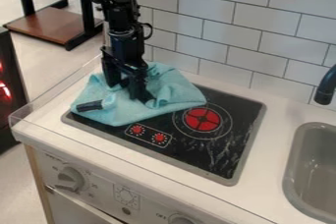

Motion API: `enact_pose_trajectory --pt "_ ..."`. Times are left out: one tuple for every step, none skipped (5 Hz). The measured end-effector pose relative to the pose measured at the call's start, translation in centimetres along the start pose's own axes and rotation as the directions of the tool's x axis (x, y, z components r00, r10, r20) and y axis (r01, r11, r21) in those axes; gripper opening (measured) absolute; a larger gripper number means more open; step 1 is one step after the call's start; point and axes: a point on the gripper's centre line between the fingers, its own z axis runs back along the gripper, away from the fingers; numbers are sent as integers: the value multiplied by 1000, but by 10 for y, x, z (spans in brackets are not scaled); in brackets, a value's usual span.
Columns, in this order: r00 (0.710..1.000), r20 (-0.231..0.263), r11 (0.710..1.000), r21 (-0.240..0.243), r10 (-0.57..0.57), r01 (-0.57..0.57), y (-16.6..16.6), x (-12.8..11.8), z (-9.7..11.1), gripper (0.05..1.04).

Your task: Move the cloth from the top left to the bottom right of the cooker

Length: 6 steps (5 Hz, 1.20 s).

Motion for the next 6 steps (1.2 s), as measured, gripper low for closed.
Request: enact_pose_trajectory --pt "1000 -25 1000 -8 -10 10 -3 2 -4 999" --pt "999 -29 999 -6 -38 37 -10 6 -5 999" --pt "998 -26 998 -9 -61 61 -22 7 -8 999" --pt "992 -12 992 -7 -128 128 -47 13 -10 999" --pt "983 -5 983 -16 -184 184 -71 17 -11 999" --pt "970 -9 970 -31 -242 242 -92 15 -12 999"
